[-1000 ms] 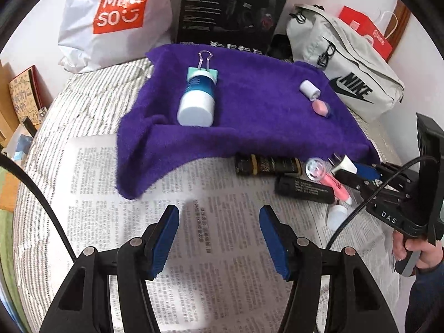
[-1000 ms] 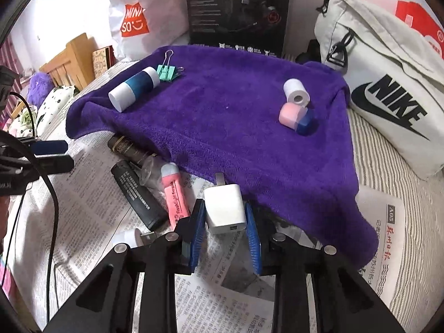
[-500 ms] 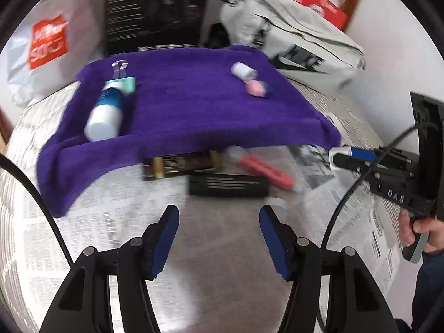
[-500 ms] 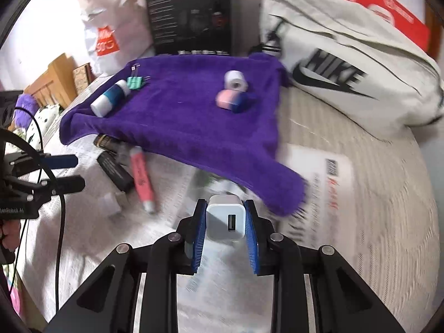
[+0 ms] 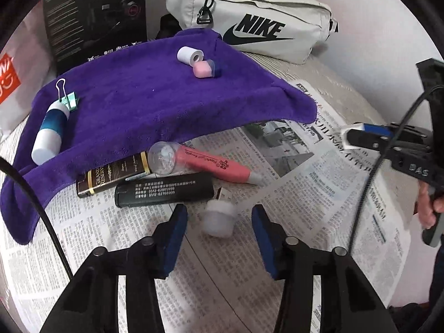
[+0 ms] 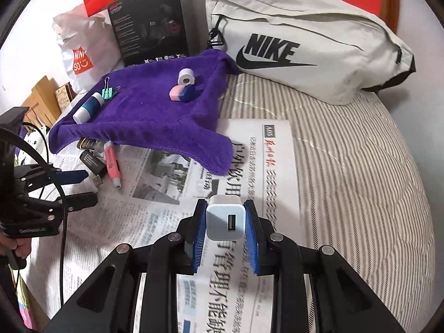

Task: Organize rigid objects
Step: 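Grasp the white USB light with left tool while right tool holds the charger cube, then carry the USB light with left tool while right tool carries the cube to the towel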

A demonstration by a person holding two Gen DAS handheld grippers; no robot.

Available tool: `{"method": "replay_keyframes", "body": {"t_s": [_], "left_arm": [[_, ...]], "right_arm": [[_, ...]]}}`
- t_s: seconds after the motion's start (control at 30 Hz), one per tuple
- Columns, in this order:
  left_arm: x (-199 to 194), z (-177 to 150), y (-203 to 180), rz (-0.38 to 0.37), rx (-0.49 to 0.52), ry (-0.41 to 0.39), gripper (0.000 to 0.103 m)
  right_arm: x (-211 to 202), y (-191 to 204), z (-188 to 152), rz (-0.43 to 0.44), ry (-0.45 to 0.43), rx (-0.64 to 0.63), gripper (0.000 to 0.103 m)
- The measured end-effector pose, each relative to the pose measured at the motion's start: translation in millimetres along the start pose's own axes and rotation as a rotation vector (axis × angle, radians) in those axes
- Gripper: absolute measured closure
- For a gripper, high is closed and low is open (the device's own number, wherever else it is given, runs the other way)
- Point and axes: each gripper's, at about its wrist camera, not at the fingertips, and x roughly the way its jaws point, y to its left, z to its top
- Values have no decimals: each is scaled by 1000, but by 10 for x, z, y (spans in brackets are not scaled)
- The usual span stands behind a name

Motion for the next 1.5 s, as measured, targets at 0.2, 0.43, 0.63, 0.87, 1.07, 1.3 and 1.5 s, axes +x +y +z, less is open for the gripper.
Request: {"method": "replay_keyframes", "body": {"t_s": [0.2, 0.43, 0.63, 0.87, 1.07, 1.3, 1.5], "left_arm": [[10, 5, -37, 28, 46, -7, 80], [-151, -190, 232, 65, -32, -4, 80], [-318, -398, 713, 156, -139, 2, 80], [-367, -484, 930, 195, -182, -1, 80], [-352, -485, 914, 209, -180, -15, 80], [-364, -519, 929, 201, -184, -38, 80], [-369, -528, 935, 190, -192, -39, 80]], "right_arm": [[-10, -15, -37, 4, 3, 6, 77], [50, 191, 49, 60, -12, -24, 77], [193, 400, 106, 105, -13, -79, 77], [273, 449, 68, 108, -8, -89, 77], [394, 476, 71, 92, 27, -105, 76], [409, 511, 51, 70, 18, -130, 77], [414, 508, 50, 66, 19, -119, 76]]}}
